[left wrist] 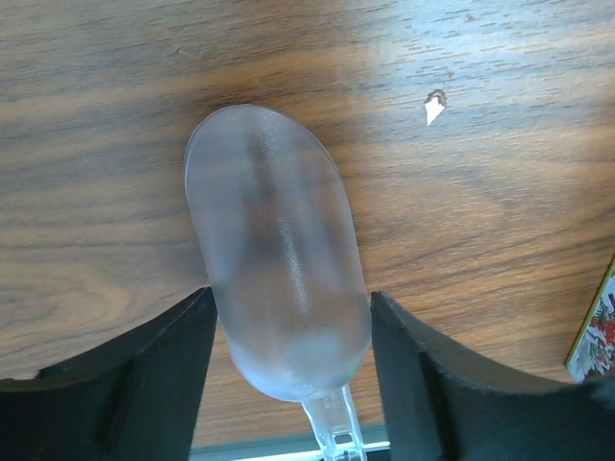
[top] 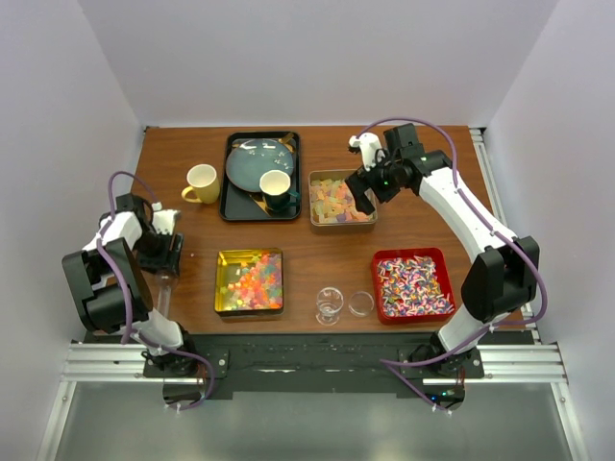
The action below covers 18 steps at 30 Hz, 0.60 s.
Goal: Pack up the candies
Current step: Pick up the spatula from the corner of the board.
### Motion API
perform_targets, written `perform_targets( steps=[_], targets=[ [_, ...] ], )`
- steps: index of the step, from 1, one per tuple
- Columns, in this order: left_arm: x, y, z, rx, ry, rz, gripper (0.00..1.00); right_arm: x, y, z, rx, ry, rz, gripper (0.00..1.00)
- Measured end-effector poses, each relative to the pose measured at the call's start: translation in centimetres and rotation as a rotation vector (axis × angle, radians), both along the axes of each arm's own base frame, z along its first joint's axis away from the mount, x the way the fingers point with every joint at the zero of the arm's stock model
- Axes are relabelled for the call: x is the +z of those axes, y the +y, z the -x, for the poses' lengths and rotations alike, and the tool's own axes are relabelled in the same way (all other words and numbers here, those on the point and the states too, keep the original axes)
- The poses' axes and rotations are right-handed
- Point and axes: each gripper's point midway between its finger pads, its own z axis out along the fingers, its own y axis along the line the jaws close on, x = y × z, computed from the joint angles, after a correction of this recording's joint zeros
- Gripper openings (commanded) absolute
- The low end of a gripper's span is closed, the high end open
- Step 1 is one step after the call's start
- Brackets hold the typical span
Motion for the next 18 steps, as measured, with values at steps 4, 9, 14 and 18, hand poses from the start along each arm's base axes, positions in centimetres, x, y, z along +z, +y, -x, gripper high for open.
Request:
perform_targets(
  steps=[4,9,14,18],
  targets=[
    [-0.9,0.1,0.0,0.003,0.013,-0.001,0.76,-0.4,0.0,0.1,0.001,0.002,-0.003,0.99],
    [-0.9,0.1,-0.1,0.01,0.017,-0.007,0.71,-1.3,-0.1,0.7,-0.002,0.026,-0.002,0.99],
    [-0.9,0.4,-0.2,0.028,0.012,-0.021,0.4,-0.9,-0.1,0.7,-0.002,0.018,-0.006,0.99],
    [-0.6,0.1,-0.5,0.023,0.005,-0.004,0.34,-0.3,-0.1,1.0,-0.001,-0.001,-0.013,0.99]
  ],
)
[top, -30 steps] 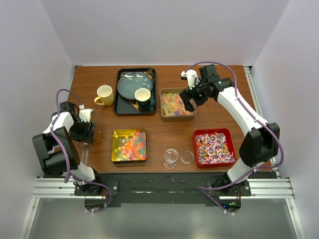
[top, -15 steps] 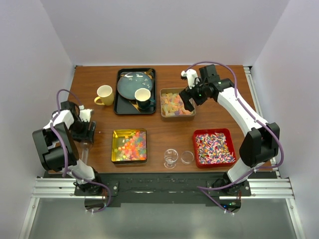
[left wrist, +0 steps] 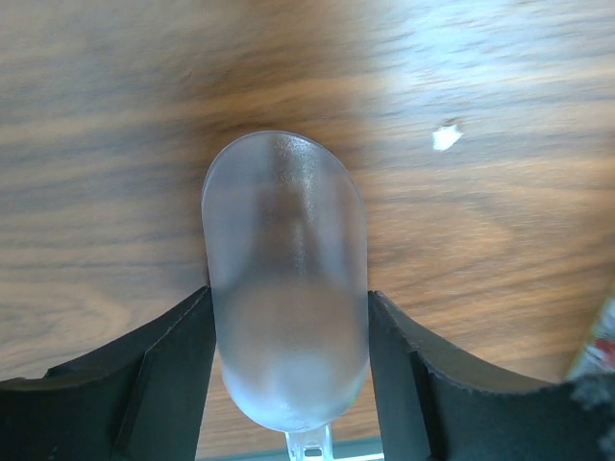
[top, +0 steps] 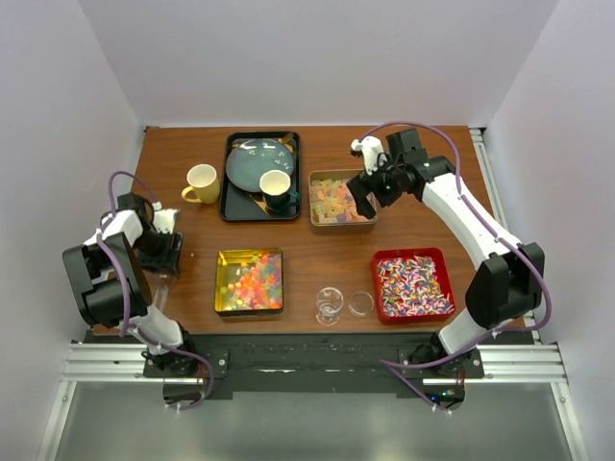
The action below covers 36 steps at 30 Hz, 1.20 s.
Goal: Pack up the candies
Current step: Pick up the spatula from the corner of the board.
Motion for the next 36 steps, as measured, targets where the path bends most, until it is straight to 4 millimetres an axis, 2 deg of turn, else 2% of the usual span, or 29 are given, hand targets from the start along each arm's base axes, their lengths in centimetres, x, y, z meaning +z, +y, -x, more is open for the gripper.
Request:
perform_targets(
  steps=[3,4,6,10,11,13,15,18,21,24,29,33,36],
  targets=[
    [1.4,-0.7,-1.0,-0.036,-0.027,0.056,0.34,0.9,0.1,0.2,0.005,-0.02,-0.014,0.99],
    [2.6,-1.1,-1.9,-0.067,-0.059,0.088,0.29,1.1,0.2,0.3,0.011,-0.022,-0.024,0.99],
    [5.2,-1.6,-3.7,-0.12,-0.145,0.129,0.29,1.8,0.9,0.5,0.032,-0.017,-0.059,0.99],
    [13.3,-3.7,-7.2,-0.273,-0.439,0.262,0.28,4.3,3.3,1.1,0.105,-0.011,-0.183,0.99],
    [16.1,-4.7,-7.9,-0.32,-0.541,0.319,0.28,5.4,4.3,1.3,0.138,-0.012,-0.237,0.99],
    [19.4,-6.2,-8.4,-0.377,-0.658,0.397,0.26,7.2,5.8,1.8,0.191,-0.01,-0.327,0.99],
    [22.9,-8.9,-8.9,-0.43,-0.782,0.558,0.25,9.4,7.5,2.1,0.239,-0.02,-0.433,0.99],
    [26.2,-12.0,-9.9,-0.445,-0.859,0.767,0.25,12.6,10.3,1.8,0.287,-0.043,-0.601,0.99],
    [28.3,-15.2,-10.8,-0.514,-0.865,0.916,0.26,15.0,13.1,1.4,0.335,-0.068,-0.717,0.99],
    [30.2,-17.8,-11.3,-0.581,-0.859,1.009,0.25,16.2,17.5,2.0,0.432,-0.068,-0.775,0.99],
    [32.7,-19.9,-11.5,-0.643,-0.86,1.081,0.23,14.5,22.8,4.8,0.541,-0.003,-0.79,0.99],
    [34.2,-21.1,-11.6,-0.665,-0.854,1.132,0.2,13.5,24.6,4.8,0.543,0.011,-0.8,0.99],
    [34.5,-21.7,-11.9,-0.635,-0.868,1.168,0.2,13.2,25.6,4.5,0.535,0.011,-0.816,0.99]
  ],
)
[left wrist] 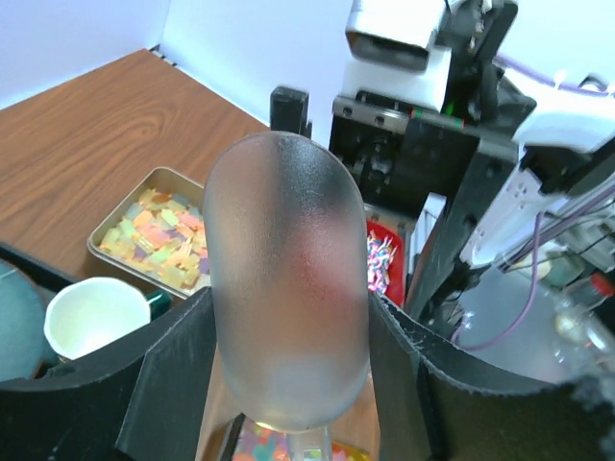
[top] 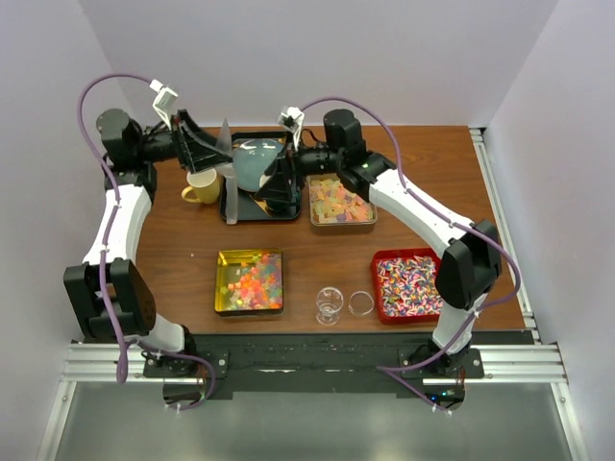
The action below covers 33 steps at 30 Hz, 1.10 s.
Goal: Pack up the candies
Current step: Pick up the spatula from the corner of the board.
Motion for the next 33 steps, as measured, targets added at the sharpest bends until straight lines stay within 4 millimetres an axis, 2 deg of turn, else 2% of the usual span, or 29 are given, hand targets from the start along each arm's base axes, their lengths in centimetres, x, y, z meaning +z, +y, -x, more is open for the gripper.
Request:
perform_targets(
  steps=[2,7,10,11,15,21,24,27,30,31,32,33],
  targets=[
    [0.2,-0.2,0.0,0.006,0.022,0.023,0.2,0.0,0.7,-0.1,-0.001,-0.005,-0.014,0.99],
    [2.2,-0.6,0.0,0.023,0.0,0.064,0.19,-0.8,3.4,0.6,0.026,0.029,-0.048,0.97],
    [2.8,-0.8,0.0,0.03,0.006,0.082,0.19,-1.5,4.9,0.4,0.037,0.062,-0.063,0.95],
    [2.9,-0.9,0.0,0.032,0.008,0.087,0.19,-1.8,5.3,0.3,0.04,0.078,-0.071,0.91],
    [3.1,-1.2,0.0,0.033,0.013,0.097,0.19,-2.4,6.1,-0.3,0.037,0.125,-0.093,0.85],
    [3.2,-1.3,-0.1,0.039,0.022,0.104,0.19,-1.0,6.6,-0.4,0.039,0.126,-0.15,0.8],
    [3.1,-1.4,-0.1,0.037,0.03,0.105,0.19,-0.4,6.6,-0.5,0.034,0.119,-0.169,0.72],
    [3.2,-1.4,-0.2,0.042,0.029,0.109,0.18,-0.1,6.6,-0.5,0.038,0.115,-0.178,0.58],
    [3.1,-1.4,-0.4,0.044,0.028,0.112,0.22,0.3,6.6,-0.2,0.047,0.103,-0.183,0.33],
    [3.0,-1.3,-0.6,0.045,0.029,0.114,0.25,0.4,6.6,0.0,0.055,0.101,-0.183,0.18],
    [2.9,-1.3,-0.8,0.047,0.033,0.117,0.37,0.6,6.5,0.2,0.064,0.095,-0.183,0.0],
    [2.8,-1.3,-0.9,0.044,0.043,0.119,0.43,0.5,6.4,0.2,0.055,0.114,-0.174,0.0]
  ],
)
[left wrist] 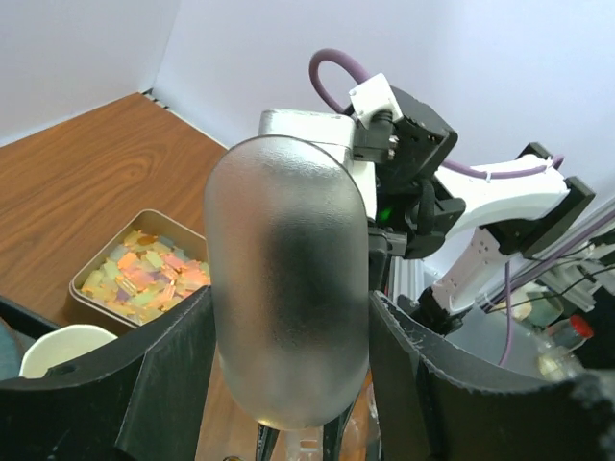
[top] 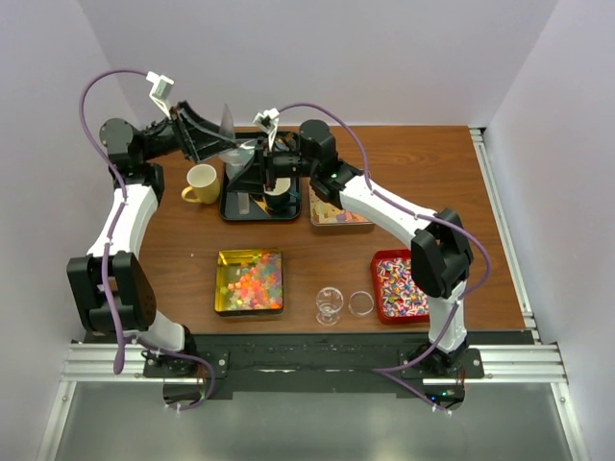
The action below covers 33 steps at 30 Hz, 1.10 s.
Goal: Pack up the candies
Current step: Pick up the spatula from the corner of the board.
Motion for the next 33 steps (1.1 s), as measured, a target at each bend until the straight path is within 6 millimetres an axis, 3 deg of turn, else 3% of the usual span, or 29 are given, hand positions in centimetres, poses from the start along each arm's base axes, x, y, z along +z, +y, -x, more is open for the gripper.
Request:
perform_targets(
  steps=[3,4,10,16,18,20,21,22,24,25,27,28,33],
  targets=[
    [-0.1,-0.2,0.0,-0.014,-0.031,-0.01,0.69,-0.4,-0.4,-0.1,0.002,-0.012,0.019,0.0],
    [-0.3,-0.2,0.0,-0.02,-0.036,-0.013,0.99,-0.6,-0.6,-0.2,-0.005,-0.015,0.034,0.0],
    [-0.7,-0.1,-1.4,0.015,-0.039,-0.004,1.0,-1.3,-3.9,-1.6,-0.097,-0.11,0.163,0.0],
    [-1.9,0.5,-3.8,0.129,-0.03,-0.005,1.0,-1.2,-12.6,-6.5,-0.301,-0.305,0.402,0.0],
    [-2.7,0.8,-4.5,0.184,-0.016,-0.005,0.96,-1.7,-15.3,-7.7,-0.364,-0.38,0.506,0.0],
    [-3.2,0.8,-4.8,0.218,-0.002,-0.002,0.81,-2.4,-17.7,-8.0,-0.4,-0.449,0.627,0.0],
    [-3.2,0.6,-4.8,0.227,-0.003,0.001,0.72,-2.9,-18.5,-7.9,-0.402,-0.485,0.68,0.0],
    [-3.1,0.2,-4.8,0.225,-0.006,0.003,0.53,-3.5,-19.2,-7.8,-0.4,-0.513,0.73,0.0],
    [-2.8,-0.7,-4.6,0.21,-0.034,-0.002,0.38,-4.9,-20.5,-7.5,-0.388,-0.562,0.83,0.0],
    [-2.7,-1.7,-4.2,0.186,-0.038,0.0,0.23,-5.4,-20.9,-7.4,-0.381,-0.574,0.863,0.0],
    [-2.4,-3.7,-3.4,0.132,-0.05,0.003,0.15,-6.7,-21.6,-7.2,-0.359,-0.594,0.931,0.0],
    [-2.2,-4.6,-3.0,0.105,-0.059,0.005,0.02,-7.2,-21.9,-7.1,-0.349,-0.601,0.959,0.0],
    [-2.1,-8.7,-1.2,-0.013,-0.073,0.014,0.0,-7.7,-22.4,-7.2,-0.334,-0.652,1.028,0.0]
  ],
)
